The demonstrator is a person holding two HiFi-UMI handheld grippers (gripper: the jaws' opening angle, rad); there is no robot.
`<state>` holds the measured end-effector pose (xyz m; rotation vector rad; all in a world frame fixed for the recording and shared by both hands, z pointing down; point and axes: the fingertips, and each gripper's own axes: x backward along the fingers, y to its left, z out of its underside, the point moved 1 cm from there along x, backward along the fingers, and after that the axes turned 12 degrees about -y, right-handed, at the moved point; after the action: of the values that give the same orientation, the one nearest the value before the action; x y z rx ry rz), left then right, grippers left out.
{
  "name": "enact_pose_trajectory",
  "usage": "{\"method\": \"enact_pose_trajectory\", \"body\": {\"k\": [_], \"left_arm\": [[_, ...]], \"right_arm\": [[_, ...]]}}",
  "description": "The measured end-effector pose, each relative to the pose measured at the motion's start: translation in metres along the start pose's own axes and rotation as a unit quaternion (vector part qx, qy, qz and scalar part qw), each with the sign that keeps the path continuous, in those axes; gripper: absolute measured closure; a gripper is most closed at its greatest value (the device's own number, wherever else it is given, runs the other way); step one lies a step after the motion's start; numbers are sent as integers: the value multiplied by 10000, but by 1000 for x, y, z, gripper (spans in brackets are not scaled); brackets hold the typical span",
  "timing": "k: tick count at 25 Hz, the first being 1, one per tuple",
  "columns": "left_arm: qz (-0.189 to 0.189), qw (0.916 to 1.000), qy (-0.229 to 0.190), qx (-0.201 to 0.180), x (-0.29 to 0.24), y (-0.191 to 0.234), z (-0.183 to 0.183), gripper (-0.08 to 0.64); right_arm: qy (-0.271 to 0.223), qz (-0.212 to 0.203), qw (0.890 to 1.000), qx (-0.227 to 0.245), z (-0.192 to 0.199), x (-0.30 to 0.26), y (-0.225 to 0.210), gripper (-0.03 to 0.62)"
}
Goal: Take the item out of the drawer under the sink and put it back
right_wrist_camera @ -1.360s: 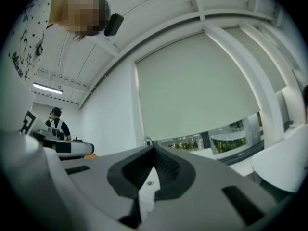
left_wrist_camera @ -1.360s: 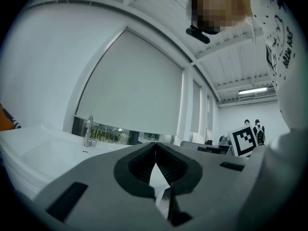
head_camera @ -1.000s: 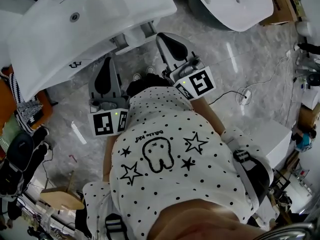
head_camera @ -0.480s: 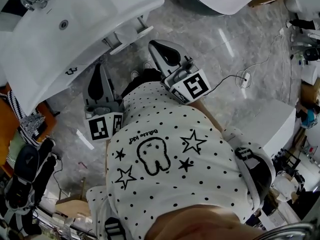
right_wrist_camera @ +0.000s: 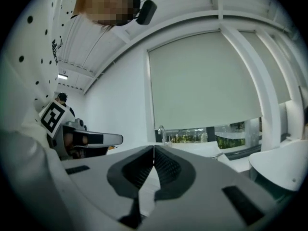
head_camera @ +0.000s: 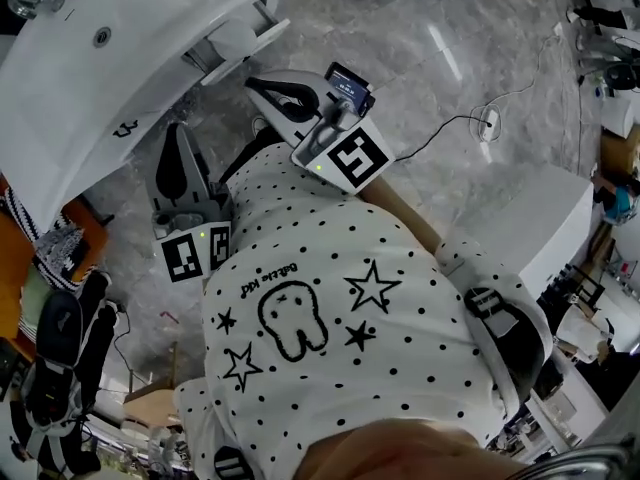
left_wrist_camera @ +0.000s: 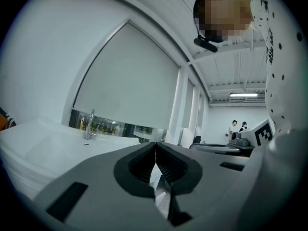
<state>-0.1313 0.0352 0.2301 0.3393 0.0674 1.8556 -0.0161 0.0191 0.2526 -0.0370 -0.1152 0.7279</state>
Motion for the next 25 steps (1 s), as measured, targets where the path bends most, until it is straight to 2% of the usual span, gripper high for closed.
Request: {"method": "enact_pose_trajectory", "body": {"k": [7, 17, 25], "left_arm": [[48, 9999, 96, -79, 8, -5, 1, 555], [-111, 9993, 367, 6, 38, 8, 19, 555], [19, 9991, 404, 85, 35, 0, 22, 555]], "right_arm": [[32, -665, 9977, 104, 0, -1, 34, 580], [215, -720, 9970, 178, 24, 13, 58, 580], [205, -710, 9972, 131, 23, 12, 58, 580]]}}
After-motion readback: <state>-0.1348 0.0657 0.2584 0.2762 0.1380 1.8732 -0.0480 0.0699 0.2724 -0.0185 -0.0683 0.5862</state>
